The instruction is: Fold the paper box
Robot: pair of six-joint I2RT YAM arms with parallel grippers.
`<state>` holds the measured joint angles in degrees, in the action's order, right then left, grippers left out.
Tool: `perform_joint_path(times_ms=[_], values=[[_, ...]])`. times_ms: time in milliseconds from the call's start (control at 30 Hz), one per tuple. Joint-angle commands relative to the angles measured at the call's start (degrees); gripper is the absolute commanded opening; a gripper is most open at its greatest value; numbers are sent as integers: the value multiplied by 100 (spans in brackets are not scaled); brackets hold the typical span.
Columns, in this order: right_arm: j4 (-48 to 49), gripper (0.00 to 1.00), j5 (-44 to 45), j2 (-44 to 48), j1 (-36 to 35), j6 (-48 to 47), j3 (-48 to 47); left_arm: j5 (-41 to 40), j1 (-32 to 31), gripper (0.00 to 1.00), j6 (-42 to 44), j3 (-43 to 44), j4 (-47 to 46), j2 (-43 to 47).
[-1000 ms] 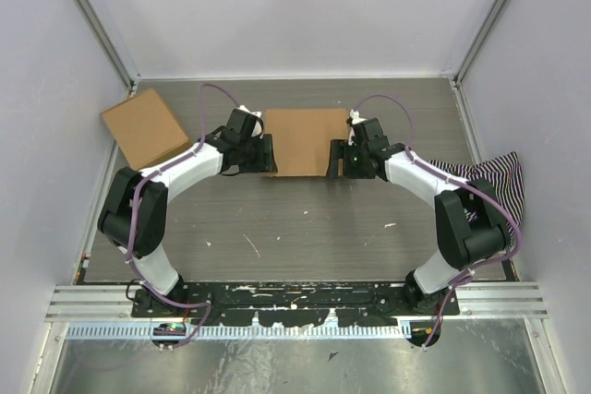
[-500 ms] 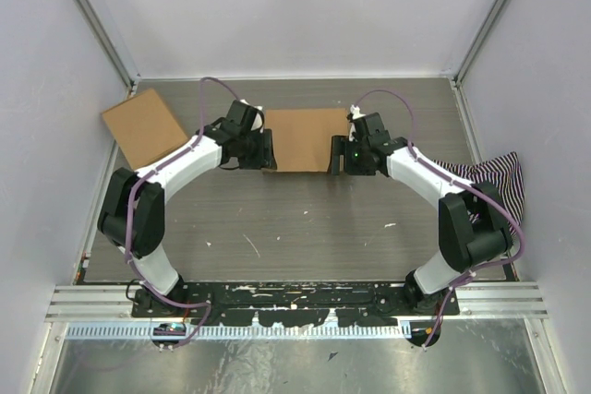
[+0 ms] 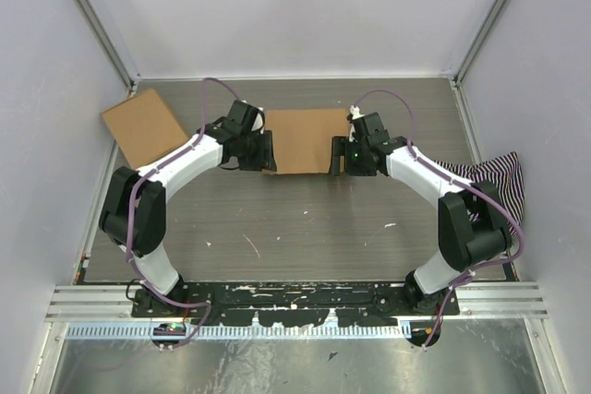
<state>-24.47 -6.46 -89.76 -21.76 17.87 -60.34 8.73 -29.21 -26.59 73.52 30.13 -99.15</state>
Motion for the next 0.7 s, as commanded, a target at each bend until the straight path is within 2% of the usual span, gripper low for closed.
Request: perform_joint_path(times_ms=[0,667], values=[[263,78,141,-74,-31,-110,-175,98,-6,55,62,110,-81,-182],[300,76,259,-90,-32,-178,-173,653,36,49,-157,165,-237,-85]])
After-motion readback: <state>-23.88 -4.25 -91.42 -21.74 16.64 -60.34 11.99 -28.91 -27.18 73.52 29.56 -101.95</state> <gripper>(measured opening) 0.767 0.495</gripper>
